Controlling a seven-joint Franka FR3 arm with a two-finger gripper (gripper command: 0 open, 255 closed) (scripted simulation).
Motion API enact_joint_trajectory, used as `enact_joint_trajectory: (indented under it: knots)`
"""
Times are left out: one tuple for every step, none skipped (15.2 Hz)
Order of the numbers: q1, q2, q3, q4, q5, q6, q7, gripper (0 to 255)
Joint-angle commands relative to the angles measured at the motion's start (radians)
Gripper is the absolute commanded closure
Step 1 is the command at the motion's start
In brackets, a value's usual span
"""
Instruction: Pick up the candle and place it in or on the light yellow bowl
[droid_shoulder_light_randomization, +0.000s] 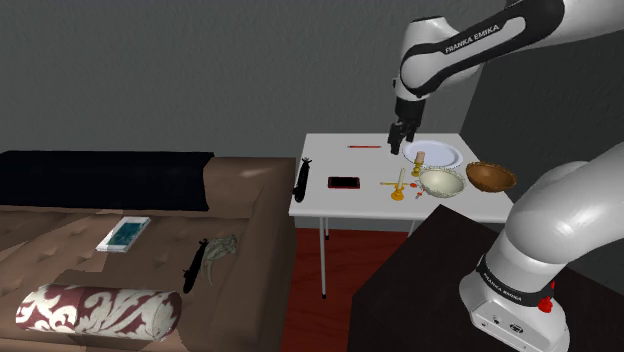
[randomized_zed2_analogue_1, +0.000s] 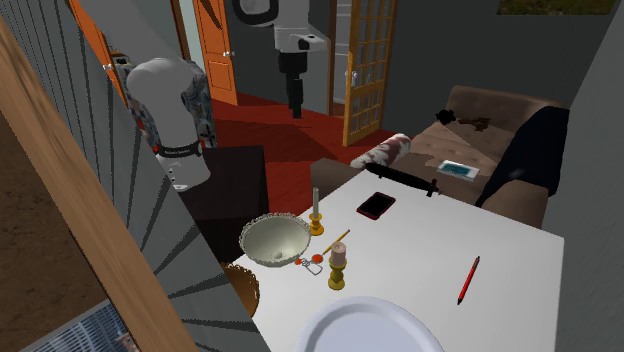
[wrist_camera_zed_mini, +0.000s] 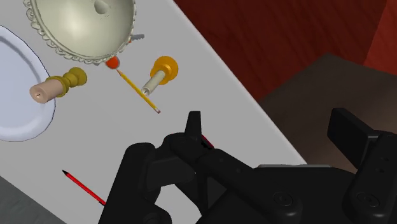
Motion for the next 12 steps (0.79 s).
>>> enact_joint_trajectory:
  knots:
    - [-0.011, 0.068, -0.033, 0.006, -0.007, 0.060, -0.040, 0]
    - [-0.015, 0.102, -0.048, 0.010, -0.008, 0.088, -0.058, 0]
    - [-0.019, 0.137, -0.063, 0.016, -0.008, 0.116, -0.078, 0]
    - [-0.022, 0.173, -0.077, 0.023, -0.006, 0.143, -0.098, 0]
    - [-0.025, 0.210, -0.092, 0.032, -0.002, 0.169, -0.119, 0]
    - [-0.027, 0.248, -0.105, 0.042, 0.004, 0.195, -0.141, 0]
    - [-0.030, 0.287, -0.118, 0.053, 0.012, 0.219, -0.163, 0]
    - [-0.032, 0.326, -0.131, 0.066, 0.023, 0.243, -0.187, 0]
    - [-0.035, 0.366, -0.142, 0.080, 0.035, 0.266, -0.212, 0]
    - [-0.038, 0.406, -0.153, 0.096, 0.050, 0.288, -0.238, 0]
    - [-0.041, 0.447, -0.162, 0.112, 0.068, 0.308, -0.266, 0]
    - [-0.047, 0.489, -0.168, 0.130, 0.087, 0.327, -0.294, 0]
